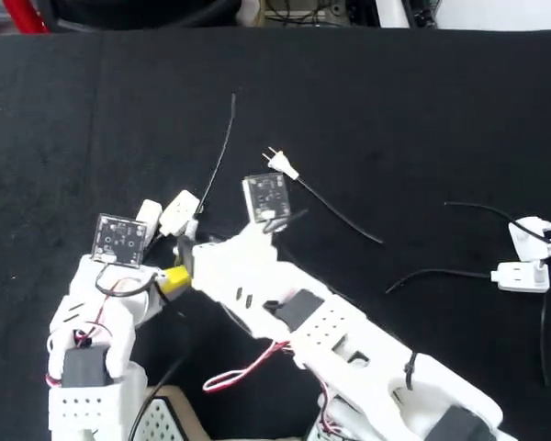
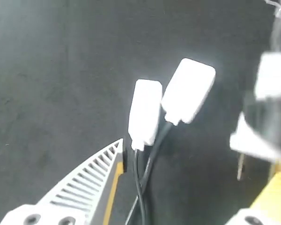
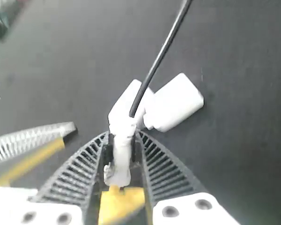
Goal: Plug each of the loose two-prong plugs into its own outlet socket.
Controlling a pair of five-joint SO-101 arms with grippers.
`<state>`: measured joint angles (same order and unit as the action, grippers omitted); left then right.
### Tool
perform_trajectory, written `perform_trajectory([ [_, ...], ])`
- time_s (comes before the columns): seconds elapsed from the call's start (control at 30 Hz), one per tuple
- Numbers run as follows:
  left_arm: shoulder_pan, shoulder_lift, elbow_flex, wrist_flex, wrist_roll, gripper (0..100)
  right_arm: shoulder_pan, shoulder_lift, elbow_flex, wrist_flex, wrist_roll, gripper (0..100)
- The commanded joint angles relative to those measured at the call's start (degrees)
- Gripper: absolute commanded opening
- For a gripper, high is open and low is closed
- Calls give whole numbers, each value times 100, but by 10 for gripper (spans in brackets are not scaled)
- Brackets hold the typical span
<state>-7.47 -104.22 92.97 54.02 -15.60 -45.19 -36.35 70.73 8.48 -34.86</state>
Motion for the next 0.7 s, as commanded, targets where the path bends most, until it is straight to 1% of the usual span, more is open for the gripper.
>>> perform_trajectory([
  [0.0, -251, -35, -84, -378, 246, 456, -185, -154, -699, 985, -44, 11],
  [0.13, -268, -35, -57, -457, 264, 456, -167, -154, -971, 1538, -44, 11],
  [0.2, -268, -35, -48, -457, 264, 456, -167, -154, -1007, 1626, -18, 11],
  [0.27, -268, -35, -4, -466, 264, 456, -176, -154, -1015, 1635, 193, 11],
  [0.37, -277, -35, 136, -695, 149, 456, -185, -154, -1007, 1679, 316, 11],
  [0.47, -277, -35, 312, -862, -123, 456, -193, -163, -1174, 2092, 422, 11],
  [0.57, -277, -35, 330, -870, -167, 456, -193, -163, -1446, 2637, 598, 11],
  [0.67, -259, -35, 338, -870, -176, 456, -264, -154, -1596, 2971, 853, 11],
])
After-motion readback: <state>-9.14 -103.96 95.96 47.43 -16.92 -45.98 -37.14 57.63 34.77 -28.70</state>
